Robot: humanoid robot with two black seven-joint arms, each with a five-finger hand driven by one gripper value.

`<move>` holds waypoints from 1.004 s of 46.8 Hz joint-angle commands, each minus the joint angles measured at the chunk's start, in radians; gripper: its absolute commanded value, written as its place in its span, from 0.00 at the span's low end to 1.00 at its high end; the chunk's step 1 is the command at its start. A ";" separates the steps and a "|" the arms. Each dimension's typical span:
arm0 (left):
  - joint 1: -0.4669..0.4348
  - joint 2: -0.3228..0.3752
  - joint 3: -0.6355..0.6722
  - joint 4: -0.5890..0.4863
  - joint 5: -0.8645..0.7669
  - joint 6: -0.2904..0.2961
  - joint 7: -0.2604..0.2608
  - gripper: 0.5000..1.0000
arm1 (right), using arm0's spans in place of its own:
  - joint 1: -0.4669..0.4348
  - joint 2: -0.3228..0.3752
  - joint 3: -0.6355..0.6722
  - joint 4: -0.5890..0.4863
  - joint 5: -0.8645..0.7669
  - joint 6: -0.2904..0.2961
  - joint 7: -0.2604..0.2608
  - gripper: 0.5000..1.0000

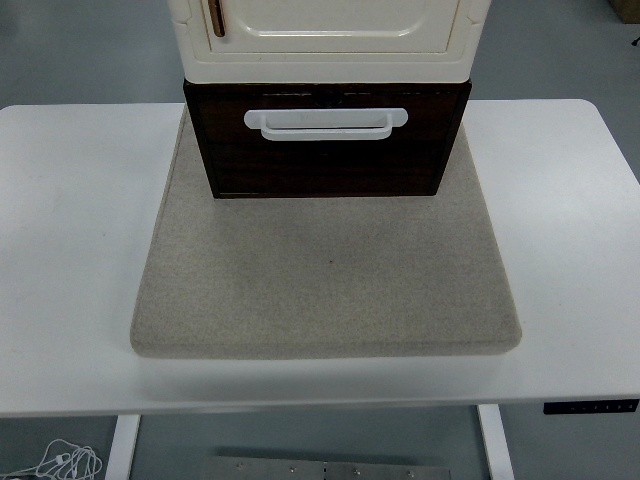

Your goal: Open the drawer under the combination cabinet

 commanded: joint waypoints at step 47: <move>-0.502 0.118 0.629 -0.907 0.376 0.063 0.050 1.00 | 0.001 0.000 0.000 0.000 0.000 0.001 -0.001 0.85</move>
